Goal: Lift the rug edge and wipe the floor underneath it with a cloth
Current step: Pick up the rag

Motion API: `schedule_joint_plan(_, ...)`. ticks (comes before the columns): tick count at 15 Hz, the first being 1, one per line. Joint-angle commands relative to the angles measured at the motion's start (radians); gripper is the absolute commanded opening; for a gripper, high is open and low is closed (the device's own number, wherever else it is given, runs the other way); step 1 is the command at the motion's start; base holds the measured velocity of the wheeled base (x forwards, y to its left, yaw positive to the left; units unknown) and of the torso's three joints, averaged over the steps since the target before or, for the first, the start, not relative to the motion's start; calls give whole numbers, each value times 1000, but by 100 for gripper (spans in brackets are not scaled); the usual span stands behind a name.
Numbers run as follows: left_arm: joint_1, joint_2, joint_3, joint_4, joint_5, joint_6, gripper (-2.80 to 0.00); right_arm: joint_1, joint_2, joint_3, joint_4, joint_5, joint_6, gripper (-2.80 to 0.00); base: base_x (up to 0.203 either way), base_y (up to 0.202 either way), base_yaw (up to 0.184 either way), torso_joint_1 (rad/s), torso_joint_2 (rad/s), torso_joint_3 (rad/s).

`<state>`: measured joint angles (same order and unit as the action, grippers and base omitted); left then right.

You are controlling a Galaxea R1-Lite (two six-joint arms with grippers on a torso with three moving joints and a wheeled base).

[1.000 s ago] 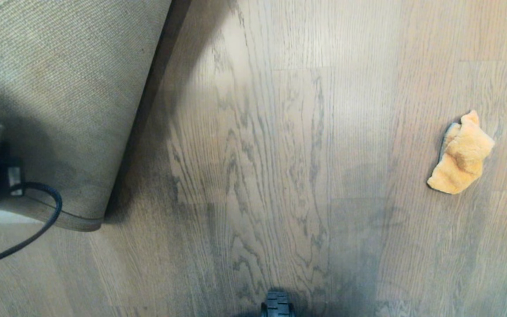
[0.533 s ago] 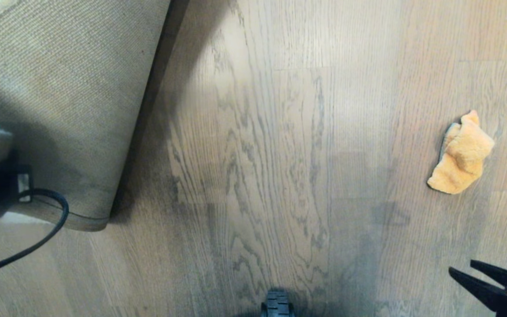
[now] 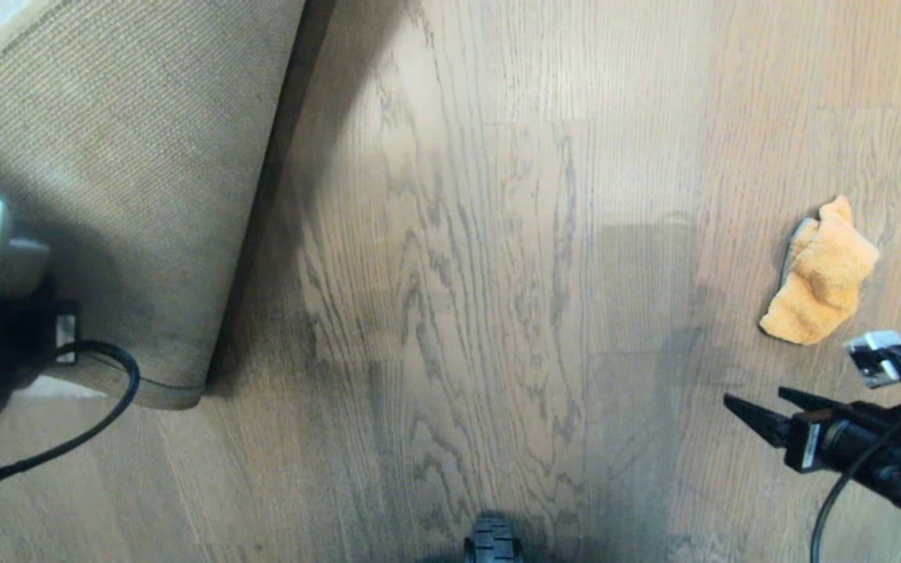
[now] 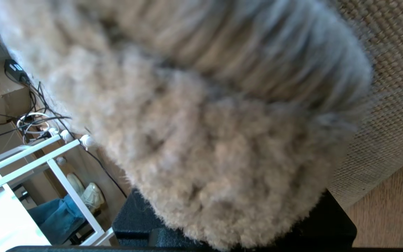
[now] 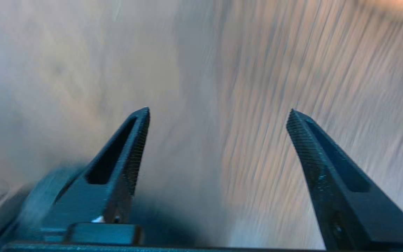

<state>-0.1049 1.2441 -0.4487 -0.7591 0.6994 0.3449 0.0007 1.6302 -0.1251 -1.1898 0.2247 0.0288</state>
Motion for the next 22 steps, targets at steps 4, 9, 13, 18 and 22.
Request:
schedule_joint_plan(4, 5, 35, 16, -3, 3, -8, -280, -85, 140, -28, -252, -2, -63, 0, 0, 0, 0, 0, 0, 0)
schedule_joint_plan(9, 5, 35, 36, -3, 6, -32, -280, -147, 94, -65, -247, -2, -93, 0, 0, 0, 0, 0, 0, 0)
schedule_joint_plan(13, 5, 32, 38, -3, 12, -32, -280, -228, 104, -174, -231, -1, -134, 0, 0, 0, 0, 0, 0, 0)
schedule_joint_plan(18, 5, 32, 53, -3, 19, -40, -280, -235, 162, -292, -233, -2, -139, 0, 0, 0, 0, 0, 0, 0)
schedule_joint_plan(22, 5, 34, 53, -5, 19, -40, -280, -235, 201, -339, -238, -2, -139, 0, 0, 0, 0, 0, 0, 0)
